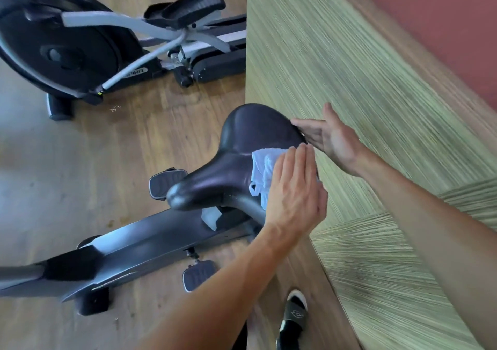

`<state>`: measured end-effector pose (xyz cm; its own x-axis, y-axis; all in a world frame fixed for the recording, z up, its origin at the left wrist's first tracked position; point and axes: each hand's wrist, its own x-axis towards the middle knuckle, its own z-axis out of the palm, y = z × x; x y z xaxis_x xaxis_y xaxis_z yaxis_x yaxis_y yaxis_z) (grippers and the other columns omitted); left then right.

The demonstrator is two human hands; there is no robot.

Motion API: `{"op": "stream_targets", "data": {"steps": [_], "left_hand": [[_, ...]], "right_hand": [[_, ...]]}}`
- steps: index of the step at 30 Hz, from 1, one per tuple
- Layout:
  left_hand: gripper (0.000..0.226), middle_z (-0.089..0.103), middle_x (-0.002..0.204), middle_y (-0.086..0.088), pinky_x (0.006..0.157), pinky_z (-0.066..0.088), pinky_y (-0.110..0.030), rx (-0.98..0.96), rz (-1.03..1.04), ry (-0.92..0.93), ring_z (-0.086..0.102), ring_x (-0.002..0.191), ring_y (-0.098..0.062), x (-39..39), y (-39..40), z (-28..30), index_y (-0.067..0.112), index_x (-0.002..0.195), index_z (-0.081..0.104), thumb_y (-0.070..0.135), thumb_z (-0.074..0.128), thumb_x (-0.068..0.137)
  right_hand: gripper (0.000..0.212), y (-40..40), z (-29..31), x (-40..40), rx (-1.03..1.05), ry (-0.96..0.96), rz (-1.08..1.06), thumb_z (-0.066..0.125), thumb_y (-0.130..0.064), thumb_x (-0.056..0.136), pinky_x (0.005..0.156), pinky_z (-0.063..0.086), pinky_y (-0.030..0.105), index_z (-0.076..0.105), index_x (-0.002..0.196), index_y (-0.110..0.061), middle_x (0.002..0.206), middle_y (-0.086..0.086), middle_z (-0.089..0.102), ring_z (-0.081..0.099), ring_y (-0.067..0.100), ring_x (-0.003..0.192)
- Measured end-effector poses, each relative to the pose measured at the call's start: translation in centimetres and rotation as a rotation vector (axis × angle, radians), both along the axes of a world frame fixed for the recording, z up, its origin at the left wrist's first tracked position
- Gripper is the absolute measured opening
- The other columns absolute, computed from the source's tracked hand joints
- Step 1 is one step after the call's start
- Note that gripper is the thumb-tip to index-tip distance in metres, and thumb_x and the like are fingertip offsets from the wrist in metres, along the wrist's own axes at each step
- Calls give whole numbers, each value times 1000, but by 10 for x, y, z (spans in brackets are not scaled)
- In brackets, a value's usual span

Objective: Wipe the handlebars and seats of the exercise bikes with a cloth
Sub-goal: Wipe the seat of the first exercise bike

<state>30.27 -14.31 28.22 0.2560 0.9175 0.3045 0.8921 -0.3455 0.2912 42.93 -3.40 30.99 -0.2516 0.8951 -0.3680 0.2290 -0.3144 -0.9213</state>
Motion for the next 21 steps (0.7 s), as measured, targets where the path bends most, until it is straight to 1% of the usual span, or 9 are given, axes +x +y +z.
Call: {"op": "stream_targets", "data": {"steps": [3,6,9,12,14,16,17,19,21], "left_hand": [[68,47,148,-24,120,25,-48,1,-23,32,41,139,-40,12,6,3,-8,148,42,28,51,90],[67,51,145,-25,116,32,-50,20,-54,-48,46,135,-42,1,7,1,-7,145,47,30,52,89],[64,58,136,-21,113,39,-47,97,-15,-148,55,126,-39,-34,-4,-4,-3,140,56,28,60,85],[59,62,130,-17,110,41,-42,167,78,-126,59,120,-37,-95,-11,-9,0,134,62,24,64,80],[57,63,126,-17,105,43,-42,190,140,-84,60,113,-38,-132,-10,-9,0,131,63,23,63,78],[57,63,122,-16,102,44,-42,197,236,-86,58,107,-37,-139,-6,-10,0,129,63,23,61,77],[58,62,122,-15,101,43,-43,192,312,-114,57,107,-36,-129,-5,-10,0,128,63,24,60,76],[57,63,122,-14,103,40,-43,174,452,-192,57,111,-34,-94,-3,-9,1,126,64,24,59,74],[57,64,124,-13,105,38,-41,148,462,-294,57,114,-32,-51,6,-6,2,126,65,22,59,73]], "right_hand": [[84,4,7,5,-10,-31,50,2,-61,105,120,32,28,59,142,-12,149,-2,56,47,10,141],[79,-1,2,1,34,-36,43,4,-57,107,118,33,23,58,144,-13,150,-6,54,47,5,140],[68,-11,-9,-7,98,14,-30,8,-46,111,122,27,21,52,147,-9,156,-2,47,40,5,145],[60,-25,-20,-21,184,-30,-65,16,-49,111,126,18,25,48,151,-17,158,-12,42,32,-3,147],[59,-35,-27,-29,232,-29,-93,24,-54,109,121,18,14,43,155,-23,159,-18,39,30,-10,144],[52,-39,-31,-33,251,-13,-121,28,-48,111,113,18,3,39,157,-26,160,-20,36,29,-16,141],[50,-38,-34,-32,258,0,-124,27,-44,112,114,18,3,40,157,-25,160,-20,36,29,-17,141],[51,-35,-36,-27,243,41,-100,22,-41,113,123,17,16,43,155,-22,160,-18,38,29,-12,144],[54,-31,-38,-20,199,93,-100,18,-45,112,127,17,26,49,151,-21,158,-15,42,32,-7,145]]}}
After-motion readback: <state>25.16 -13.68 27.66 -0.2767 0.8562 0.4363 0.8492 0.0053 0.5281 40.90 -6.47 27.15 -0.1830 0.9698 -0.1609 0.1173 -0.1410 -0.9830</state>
